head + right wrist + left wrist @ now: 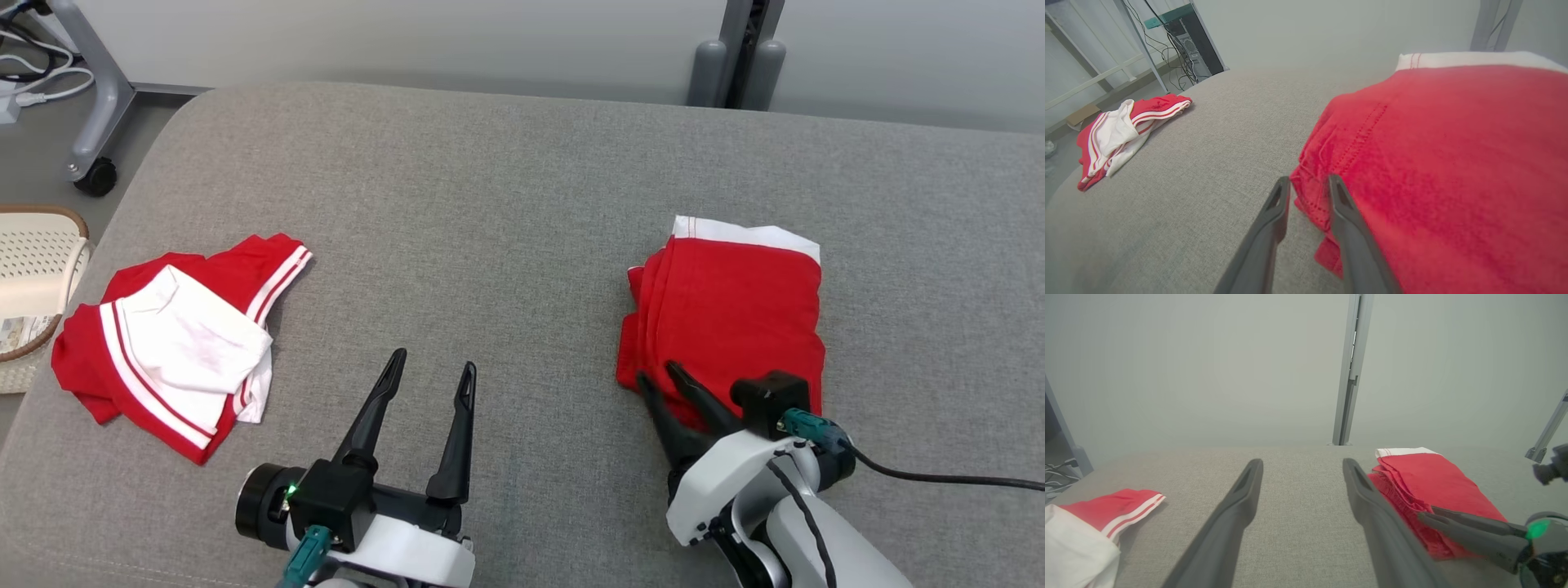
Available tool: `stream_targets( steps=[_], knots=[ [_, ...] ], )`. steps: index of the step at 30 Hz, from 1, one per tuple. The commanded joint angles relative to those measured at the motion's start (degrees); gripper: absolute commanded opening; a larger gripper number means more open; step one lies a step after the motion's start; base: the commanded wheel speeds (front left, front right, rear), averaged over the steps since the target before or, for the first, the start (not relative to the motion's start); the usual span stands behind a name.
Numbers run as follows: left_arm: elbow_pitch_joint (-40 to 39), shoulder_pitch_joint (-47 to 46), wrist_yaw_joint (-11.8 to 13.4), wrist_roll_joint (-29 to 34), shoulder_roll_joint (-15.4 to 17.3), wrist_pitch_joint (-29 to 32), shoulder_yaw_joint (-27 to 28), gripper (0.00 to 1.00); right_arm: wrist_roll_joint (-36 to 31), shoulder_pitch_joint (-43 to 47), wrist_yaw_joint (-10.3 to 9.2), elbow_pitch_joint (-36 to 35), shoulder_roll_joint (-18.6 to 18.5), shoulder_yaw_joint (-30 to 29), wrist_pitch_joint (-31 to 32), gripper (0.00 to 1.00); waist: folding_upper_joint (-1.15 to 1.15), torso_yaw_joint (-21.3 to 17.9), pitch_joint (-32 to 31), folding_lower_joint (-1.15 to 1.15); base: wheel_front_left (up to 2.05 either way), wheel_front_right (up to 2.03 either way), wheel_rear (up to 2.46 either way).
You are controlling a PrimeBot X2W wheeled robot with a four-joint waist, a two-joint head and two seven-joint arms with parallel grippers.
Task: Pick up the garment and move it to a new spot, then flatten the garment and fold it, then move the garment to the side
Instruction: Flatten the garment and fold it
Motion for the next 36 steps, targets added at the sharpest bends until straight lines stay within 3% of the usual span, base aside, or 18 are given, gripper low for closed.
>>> stream_targets(
  steps=[1,2,3,7,15,19,26,36],
  knots=[
    [0.16,0.3,0.42,-0.37,0.2,0.03,0.14,1.0,1.29,0.78,0.02,-0.16,-0.3,0.64,0.44,0.56,0.0,-0.15,-0.15,0.0,0.0,0.0,0.0],
    [0.35,0.44,0.47,-0.42,0.2,0.03,0.16,1.0,2.34,0.87,0.02,-0.2,-0.3,1.42,0.94,0.87,0.0,-0.29,-0.25,0.0,0.0,0.0,0.0],
    [0.63,0.62,0.42,-0.44,0.19,0.03,0.17,1.0,3.57,0.88,0.02,-0.32,-0.3,2.26,1.52,1.0,0.0,-0.48,-0.37,0.0,0.0,0.0,0.0],
    [1.64,0.58,0.43,-1.64,0.2,0.03,0.83,1.0,7.35,-1.32,0.02,-2.54,-0.43,2.4,-0.81,1.0,0.0,-2.1,-0.55,0.0,0.0,0.0,0.0],
    [0.78,-1.32,0.17,-2.37,0.19,0.03,3.54,1.0,4.89,-2.69,0.02,-5.41,-2.89,-5.12,-4.99,1.0,0.0,-6.97,-1.16,0.0,0.0,0.0,0.0],
    [0.43,-1.76,-0.23,-2.1,0.22,0.03,5.23,1.0,0.14,-1.72,0.02,-6.61,-4.01,-9.94,-5.26,1.0,0.0,-9.91,-1.42,0.0,0.0,0.0,0.0],
    [-0.2,-0.63,-0.39,-2.53,0.23,0.03,8.72,1.0,-7.37,4.27,0.02,-13.51,-3.87,-15.81,-5.26,1.0,0.0,-13.5,-1.89,0.0,0.0,0.0,0.0],
    [-0.12,3.83,-1.51,0.21,0.21,0.03,13.12,1.0,-10.01,16.53,0.02,-23.37,-4.05,-18.46,-5.28,1.0,0.0,-13.97,-4.85,0.0,0.0,0.0,0.0]
  ],
)
